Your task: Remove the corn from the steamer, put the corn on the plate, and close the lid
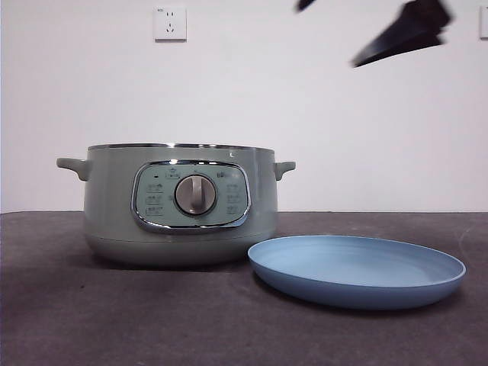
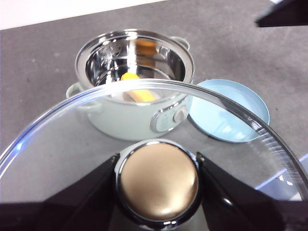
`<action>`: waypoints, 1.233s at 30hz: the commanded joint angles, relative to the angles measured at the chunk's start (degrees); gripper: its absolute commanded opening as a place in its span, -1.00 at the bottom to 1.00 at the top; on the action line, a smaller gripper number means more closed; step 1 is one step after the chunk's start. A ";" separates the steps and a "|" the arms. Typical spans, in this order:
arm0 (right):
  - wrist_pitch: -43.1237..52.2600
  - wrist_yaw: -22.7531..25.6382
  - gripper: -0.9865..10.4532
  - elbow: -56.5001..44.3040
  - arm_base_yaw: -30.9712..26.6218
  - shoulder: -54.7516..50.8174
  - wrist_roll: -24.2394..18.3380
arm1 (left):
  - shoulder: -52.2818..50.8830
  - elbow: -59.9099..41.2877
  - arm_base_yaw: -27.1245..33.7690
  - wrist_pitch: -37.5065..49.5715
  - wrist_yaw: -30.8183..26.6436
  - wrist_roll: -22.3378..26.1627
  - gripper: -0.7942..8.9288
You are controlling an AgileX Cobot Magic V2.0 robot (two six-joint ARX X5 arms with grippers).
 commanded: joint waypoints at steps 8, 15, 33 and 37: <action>-3.08 10.82 0.32 22.23 10.27 22.43 0.74 | -2.97 0.37 -0.11 -1.07 0.02 -0.37 -0.85; -3.48 16.72 0.26 33.88 14.29 35.87 0.74 | -2.97 0.37 -0.11 -1.11 0.02 -0.35 -0.85; -1.36 19.54 0.26 37.97 15.65 50.49 1.44 | -2.99 0.37 -0.11 -1.27 0.07 0.57 -0.85; -1.18 19.54 0.26 37.97 15.80 52.15 1.92 | -2.99 0.37 -0.11 -1.53 0.09 0.70 -0.85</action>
